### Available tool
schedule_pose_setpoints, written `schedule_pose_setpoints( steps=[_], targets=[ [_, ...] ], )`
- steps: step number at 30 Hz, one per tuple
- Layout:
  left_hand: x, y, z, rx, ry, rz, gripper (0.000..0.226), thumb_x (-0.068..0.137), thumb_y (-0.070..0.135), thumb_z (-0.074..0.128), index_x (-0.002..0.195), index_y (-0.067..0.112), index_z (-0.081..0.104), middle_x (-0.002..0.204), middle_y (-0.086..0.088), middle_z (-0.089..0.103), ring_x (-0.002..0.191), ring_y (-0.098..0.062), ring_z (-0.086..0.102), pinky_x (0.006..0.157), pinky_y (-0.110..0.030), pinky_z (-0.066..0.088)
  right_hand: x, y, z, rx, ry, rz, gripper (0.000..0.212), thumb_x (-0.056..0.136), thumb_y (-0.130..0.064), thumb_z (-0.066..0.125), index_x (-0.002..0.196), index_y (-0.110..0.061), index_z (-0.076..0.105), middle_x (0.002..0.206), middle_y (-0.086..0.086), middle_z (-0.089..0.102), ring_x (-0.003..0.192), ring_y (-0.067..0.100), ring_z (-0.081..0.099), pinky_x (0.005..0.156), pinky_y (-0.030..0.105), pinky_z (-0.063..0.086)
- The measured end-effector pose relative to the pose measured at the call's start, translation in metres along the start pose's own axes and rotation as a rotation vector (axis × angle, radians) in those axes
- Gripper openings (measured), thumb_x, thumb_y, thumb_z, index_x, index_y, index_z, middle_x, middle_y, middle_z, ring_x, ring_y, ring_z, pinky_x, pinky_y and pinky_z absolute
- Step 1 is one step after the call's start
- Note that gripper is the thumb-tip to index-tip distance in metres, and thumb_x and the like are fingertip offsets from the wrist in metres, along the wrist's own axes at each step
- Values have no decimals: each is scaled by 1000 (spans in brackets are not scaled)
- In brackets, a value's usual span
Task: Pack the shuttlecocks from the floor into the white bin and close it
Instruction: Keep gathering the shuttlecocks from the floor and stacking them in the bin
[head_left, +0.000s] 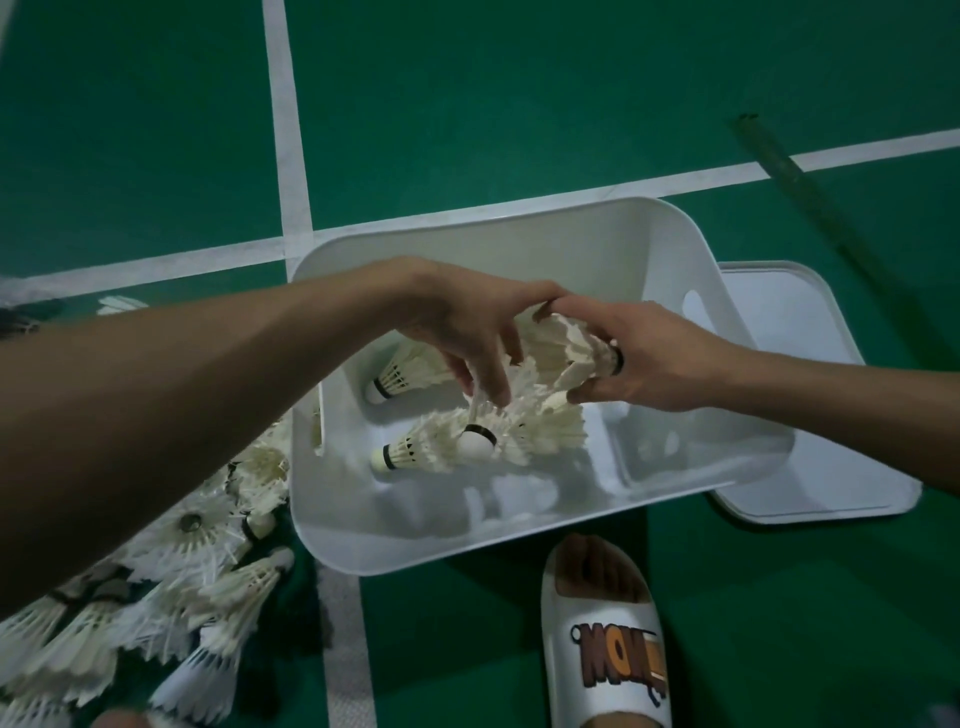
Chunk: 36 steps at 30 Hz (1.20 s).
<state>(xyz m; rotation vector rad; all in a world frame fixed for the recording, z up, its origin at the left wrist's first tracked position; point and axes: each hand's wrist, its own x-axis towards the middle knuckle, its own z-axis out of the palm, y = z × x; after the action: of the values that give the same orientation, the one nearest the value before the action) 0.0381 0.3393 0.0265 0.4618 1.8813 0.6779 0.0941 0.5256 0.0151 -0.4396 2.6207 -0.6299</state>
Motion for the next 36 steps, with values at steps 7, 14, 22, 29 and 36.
schedule_pose_setpoints(
  steps=[7,14,22,29,36],
  targets=[
    [11,6,-2,161,-151,-166,120,68,-11,74,142,58,8,109,-17,52,87,-34,64,66,-44,60,-4,25,2,-115,-136,90,79,82,-21,74,145,-34,29,117,0,56,95,13,52,73,18,31],
    [37,10,25,590,-295,-246,124,70,1,79,138,62,-5,143,-22,37,85,-29,67,67,-41,60,8,30,4,-24,-86,270,72,77,-15,75,136,-36,39,82,2,64,56,11,64,50,25,52],
    [53,17,36,765,-291,-211,120,73,9,79,139,61,-7,145,-17,38,64,-15,66,54,-24,57,16,42,11,-71,-22,330,83,62,4,73,132,-31,47,109,7,48,60,9,53,39,18,40],
    [50,14,27,642,-282,-207,112,73,-2,76,140,58,9,128,-18,43,77,-27,65,67,-41,60,11,37,20,-106,-50,341,69,67,-30,84,126,-26,49,112,5,60,87,20,52,71,27,41],
    [46,10,23,617,-268,-186,110,74,-4,75,140,57,11,123,-13,43,70,-19,57,71,-43,59,8,38,31,-180,-39,400,68,67,-43,83,115,-19,41,103,13,63,83,29,55,68,32,43]
  ],
)
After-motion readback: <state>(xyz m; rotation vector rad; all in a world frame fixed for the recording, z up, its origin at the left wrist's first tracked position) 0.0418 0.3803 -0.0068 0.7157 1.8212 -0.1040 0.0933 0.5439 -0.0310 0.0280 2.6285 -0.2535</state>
